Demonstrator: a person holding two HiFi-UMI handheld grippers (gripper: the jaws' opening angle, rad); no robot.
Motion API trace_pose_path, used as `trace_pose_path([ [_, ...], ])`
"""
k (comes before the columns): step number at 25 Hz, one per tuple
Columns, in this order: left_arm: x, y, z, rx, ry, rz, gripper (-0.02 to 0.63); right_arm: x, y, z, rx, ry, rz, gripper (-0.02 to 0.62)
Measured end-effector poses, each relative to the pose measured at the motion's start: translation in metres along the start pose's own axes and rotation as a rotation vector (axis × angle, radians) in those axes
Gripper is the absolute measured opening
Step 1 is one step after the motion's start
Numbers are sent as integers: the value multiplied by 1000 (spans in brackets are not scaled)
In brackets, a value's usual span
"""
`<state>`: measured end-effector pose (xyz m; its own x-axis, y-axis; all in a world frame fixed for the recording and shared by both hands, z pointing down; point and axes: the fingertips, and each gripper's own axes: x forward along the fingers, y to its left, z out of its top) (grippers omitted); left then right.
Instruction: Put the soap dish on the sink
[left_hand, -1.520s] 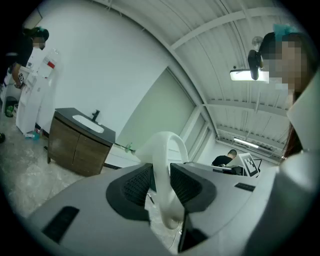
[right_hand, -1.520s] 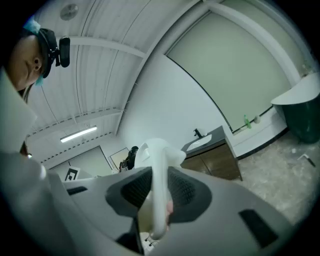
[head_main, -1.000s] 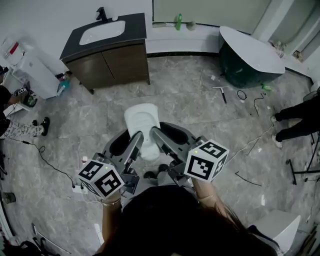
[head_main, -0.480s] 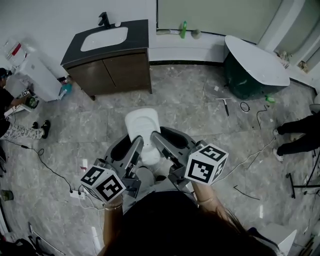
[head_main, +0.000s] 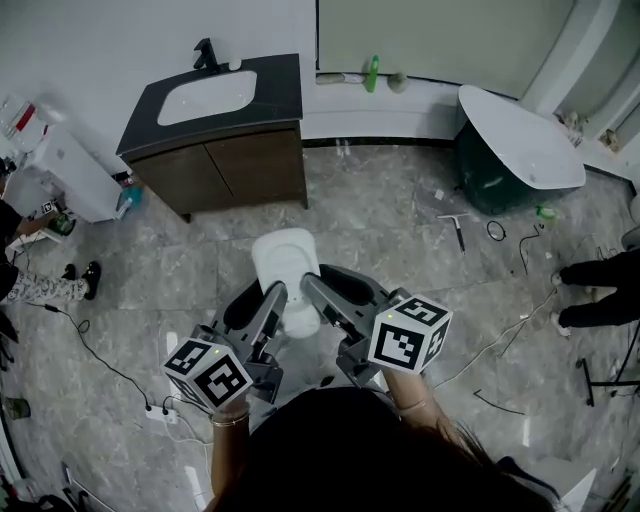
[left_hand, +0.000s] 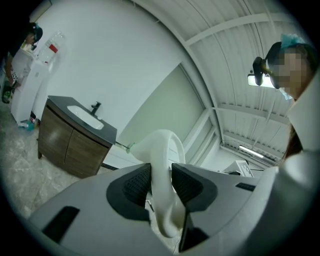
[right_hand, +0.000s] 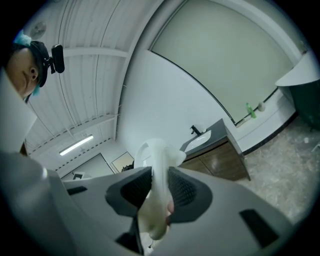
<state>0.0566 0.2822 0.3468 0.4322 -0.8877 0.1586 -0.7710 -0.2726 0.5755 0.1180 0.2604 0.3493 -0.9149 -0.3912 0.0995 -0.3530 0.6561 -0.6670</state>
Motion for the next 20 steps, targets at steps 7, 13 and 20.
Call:
trace_pose_path([
  [7, 52, 67, 69, 1, -3, -30, 127, 89, -30, 53, -19, -3, -17, 109],
  [13, 85, 115, 120, 15, -21, -69, 127, 155, -47, 89, -54, -17, -31, 109],
  [20, 125, 158, 147, -9, 4, -81, 127, 203, -79, 113, -52, -9, -74, 109],
])
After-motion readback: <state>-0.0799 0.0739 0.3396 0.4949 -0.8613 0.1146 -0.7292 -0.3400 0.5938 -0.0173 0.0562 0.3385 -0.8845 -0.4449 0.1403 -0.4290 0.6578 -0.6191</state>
